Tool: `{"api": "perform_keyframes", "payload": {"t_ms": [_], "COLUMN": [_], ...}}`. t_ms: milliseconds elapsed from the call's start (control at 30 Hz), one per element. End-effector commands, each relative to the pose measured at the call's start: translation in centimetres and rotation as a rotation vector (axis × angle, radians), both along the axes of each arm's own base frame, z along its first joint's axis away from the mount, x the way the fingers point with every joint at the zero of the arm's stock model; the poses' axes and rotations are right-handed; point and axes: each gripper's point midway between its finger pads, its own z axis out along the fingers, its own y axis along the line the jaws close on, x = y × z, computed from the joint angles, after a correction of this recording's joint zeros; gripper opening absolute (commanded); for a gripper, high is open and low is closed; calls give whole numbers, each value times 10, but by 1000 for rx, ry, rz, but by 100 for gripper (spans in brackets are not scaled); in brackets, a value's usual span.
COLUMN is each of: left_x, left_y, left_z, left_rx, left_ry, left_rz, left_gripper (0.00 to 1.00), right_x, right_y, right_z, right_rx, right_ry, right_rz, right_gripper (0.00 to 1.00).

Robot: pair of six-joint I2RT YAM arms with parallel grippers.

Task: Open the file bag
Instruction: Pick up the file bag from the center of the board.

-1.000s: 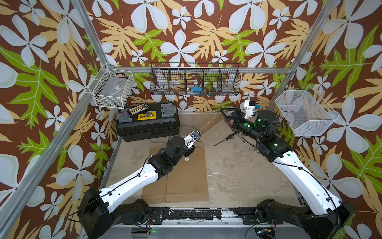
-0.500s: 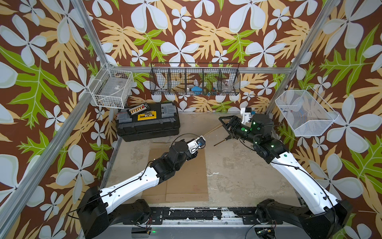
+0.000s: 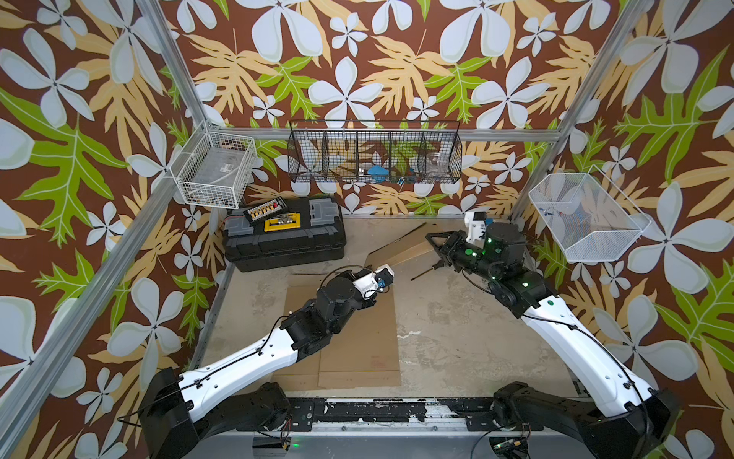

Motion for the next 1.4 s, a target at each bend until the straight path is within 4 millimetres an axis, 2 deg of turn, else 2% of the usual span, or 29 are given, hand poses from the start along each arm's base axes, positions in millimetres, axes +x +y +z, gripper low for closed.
{"api": "perform_keyframes", "payload": {"t_ms": [0, 133, 167, 200, 367, 500, 667, 900, 1000, 1167, 1367], "left_x": [-9, -25, -29, -34, -56, -65, -56, -36, -37, -41, -38], "left_y": [-5, -1, 0, 2, 14, 24, 39, 48, 54, 68, 76], "left_z": [22, 31, 31, 30, 23, 24, 40, 53, 66, 91, 105], "left_rx": [-158, -363, -415, -484, -781, -951, -1126, -1184, -1209, -1261, -1286], "left_ry": [19, 146, 188, 250, 494, 583, 606, 624, 583, 486, 471], "left_rz": [-42, -69, -70, -69, -49, -41, -84, -104, -137, -148, -205], "left_gripper": [58, 92, 98, 100, 100, 100, 100, 100, 100, 99, 88], "right_x": [-1, -5, -6, -8, -23, -37, -47, -51, -57, -72, -82], "right_y": [-4, -9, -10, -11, -9, -12, -15, -14, -15, -11, -2], "right_z": [13, 22, 25, 28, 40, 50, 64, 63, 79, 110, 127], "right_rx": [11, -1, -16, -39, -241, -418, -647, -886, -872, -729, -573], "right_ry": [-47, -89, -109, -137, -359, -534, -719, -848, -932, -1052, -1104], "right_rz": [-16, -16, -14, -8, 90, 160, 221, 336, 286, 229, 233], "right_gripper": [10, 0, 0, 0, 0, 0, 0, 0, 0, 0, 0]}}
